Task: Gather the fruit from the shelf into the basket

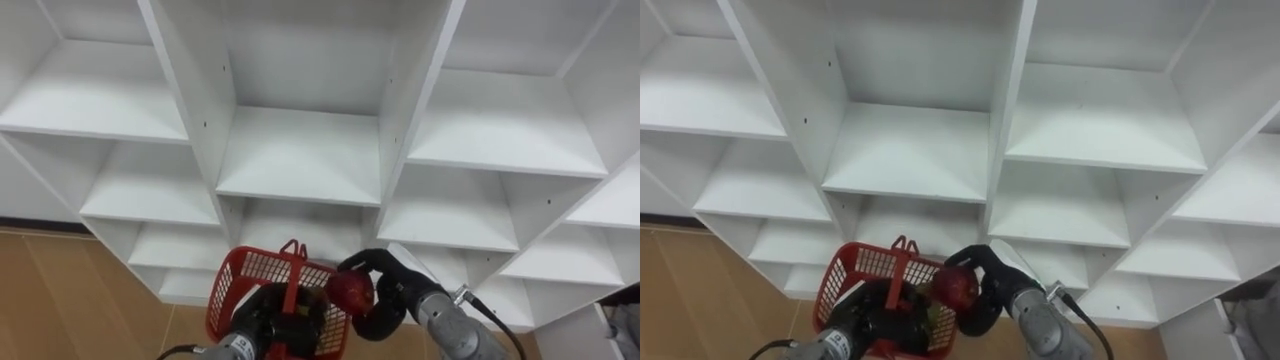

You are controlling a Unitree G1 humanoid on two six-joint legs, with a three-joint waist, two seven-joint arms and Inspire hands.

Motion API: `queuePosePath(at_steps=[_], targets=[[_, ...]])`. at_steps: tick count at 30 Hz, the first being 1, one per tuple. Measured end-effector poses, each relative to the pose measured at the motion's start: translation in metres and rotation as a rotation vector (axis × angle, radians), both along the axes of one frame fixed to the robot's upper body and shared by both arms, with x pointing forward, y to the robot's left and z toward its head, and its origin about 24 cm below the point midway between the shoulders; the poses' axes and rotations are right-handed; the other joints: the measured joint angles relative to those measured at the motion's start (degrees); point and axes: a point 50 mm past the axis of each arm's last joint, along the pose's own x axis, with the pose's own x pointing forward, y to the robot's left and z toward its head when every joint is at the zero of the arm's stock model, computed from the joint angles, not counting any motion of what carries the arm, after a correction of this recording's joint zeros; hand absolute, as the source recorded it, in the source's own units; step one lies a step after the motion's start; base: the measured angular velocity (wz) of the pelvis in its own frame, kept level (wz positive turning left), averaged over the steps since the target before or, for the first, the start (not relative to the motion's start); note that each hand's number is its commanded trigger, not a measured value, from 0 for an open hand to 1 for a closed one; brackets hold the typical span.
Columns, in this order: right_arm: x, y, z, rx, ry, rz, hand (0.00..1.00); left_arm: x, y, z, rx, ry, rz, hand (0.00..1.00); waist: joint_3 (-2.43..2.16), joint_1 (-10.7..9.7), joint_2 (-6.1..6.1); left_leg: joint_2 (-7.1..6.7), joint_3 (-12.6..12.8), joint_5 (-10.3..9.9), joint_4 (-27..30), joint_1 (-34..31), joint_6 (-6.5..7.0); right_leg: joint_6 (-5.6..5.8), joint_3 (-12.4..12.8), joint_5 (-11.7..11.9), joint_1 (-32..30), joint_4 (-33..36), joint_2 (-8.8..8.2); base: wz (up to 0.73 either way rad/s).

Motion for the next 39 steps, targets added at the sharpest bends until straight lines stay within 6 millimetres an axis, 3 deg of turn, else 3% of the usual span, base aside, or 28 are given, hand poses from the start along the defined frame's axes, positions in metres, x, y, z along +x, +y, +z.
queuePosePath(at_steps=[21, 39], targets=[[0.000, 0.004, -0.002, -0.013, 0.006, 0.024, 1.00, -0.005, -0.004, 0.003, -0.034, -0.012, -0.037, 1.00, -0.13, 0.1, 0.28, -0.04, -1.3, 0.0, 0.5, -0.3, 0.00, 0.03, -0.9, -0.3, 0.9, 0.0, -0.10, 0.03], [0.004, 0.028, 0.005, 0.015, 0.004, 0.075, 1.00, -0.018, -0.009, -0.004, -0.005, 0.053, -0.092, 1.00, -0.11, -0.1, 0.40, -0.20, -2.6, 0.0, 0.8, 0.0, 0.00, 0.08, -1.8, -0.5, 1.9, 0.1, -0.24, 0.03]])
